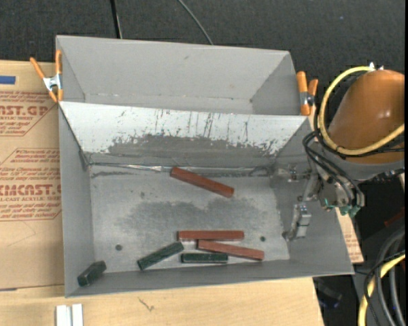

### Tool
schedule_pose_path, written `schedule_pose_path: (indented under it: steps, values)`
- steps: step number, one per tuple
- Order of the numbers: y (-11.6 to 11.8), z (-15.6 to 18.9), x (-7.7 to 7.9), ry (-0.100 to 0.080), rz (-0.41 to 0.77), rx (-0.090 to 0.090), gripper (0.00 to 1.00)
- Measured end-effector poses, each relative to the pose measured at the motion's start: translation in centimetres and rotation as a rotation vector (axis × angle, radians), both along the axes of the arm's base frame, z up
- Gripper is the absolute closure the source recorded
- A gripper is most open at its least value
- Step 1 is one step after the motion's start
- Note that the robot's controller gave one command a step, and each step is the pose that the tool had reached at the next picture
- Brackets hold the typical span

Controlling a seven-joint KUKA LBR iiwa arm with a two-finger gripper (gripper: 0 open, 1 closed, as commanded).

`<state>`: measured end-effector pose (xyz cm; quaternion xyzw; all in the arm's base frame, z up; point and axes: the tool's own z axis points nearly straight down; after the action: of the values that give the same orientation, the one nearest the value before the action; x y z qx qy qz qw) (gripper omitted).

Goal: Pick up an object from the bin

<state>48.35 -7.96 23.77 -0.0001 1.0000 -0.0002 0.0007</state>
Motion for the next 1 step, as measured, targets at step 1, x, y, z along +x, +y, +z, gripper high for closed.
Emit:
schedule_pose_path:
  steps: [1]
  values:
    - [1.94,-4.63,0.06,-0.006,0.055,-0.001,0.0]
